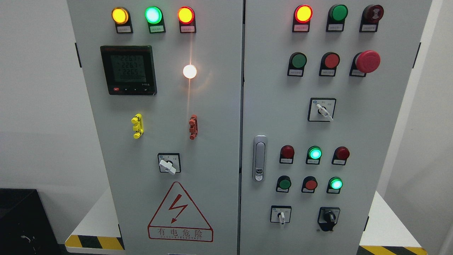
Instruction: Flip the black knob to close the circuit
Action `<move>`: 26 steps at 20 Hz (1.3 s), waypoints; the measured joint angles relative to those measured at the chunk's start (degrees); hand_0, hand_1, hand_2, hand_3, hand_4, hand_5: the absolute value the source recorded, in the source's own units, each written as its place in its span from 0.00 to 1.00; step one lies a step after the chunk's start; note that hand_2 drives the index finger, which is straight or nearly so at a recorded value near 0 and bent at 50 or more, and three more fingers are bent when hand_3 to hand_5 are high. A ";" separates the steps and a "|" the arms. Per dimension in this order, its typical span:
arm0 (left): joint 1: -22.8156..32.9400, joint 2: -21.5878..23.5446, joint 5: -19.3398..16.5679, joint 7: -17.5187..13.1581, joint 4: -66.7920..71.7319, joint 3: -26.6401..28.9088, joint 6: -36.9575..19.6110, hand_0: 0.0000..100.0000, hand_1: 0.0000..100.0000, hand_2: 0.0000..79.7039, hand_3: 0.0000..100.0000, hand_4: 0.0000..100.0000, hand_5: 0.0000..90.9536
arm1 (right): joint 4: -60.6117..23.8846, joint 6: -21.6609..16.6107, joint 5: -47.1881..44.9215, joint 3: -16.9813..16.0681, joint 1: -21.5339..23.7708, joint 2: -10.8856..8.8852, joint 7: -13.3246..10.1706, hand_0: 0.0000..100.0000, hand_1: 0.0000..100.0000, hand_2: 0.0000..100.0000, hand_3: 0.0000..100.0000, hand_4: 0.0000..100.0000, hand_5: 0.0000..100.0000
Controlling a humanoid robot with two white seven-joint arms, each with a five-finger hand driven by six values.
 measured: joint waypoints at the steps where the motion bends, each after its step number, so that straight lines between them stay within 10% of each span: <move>1: 0.00 0.00 0.01 0.00 0.00 0.00 0.00 0.12 0.56 0.00 0.00 0.00 0.00 | -0.72 0.00 1.44 0.45 0.04 -0.16 -0.85 0.00 0.13 0.18 0.30 0.24 0.00; 9: 0.00 0.00 0.00 0.00 0.00 0.00 0.00 0.12 0.56 0.00 0.00 0.00 0.00 | -9.56 -0.18 18.79 1.26 1.97 -1.08 -6.42 0.00 0.15 0.35 0.53 0.44 0.31; 26: 0.00 0.00 0.00 0.00 0.00 0.00 0.00 0.12 0.56 0.00 0.00 0.00 0.00 | -37.98 -0.63 45.84 -9.23 4.18 1.25 -8.14 0.00 0.17 0.64 0.81 0.70 0.70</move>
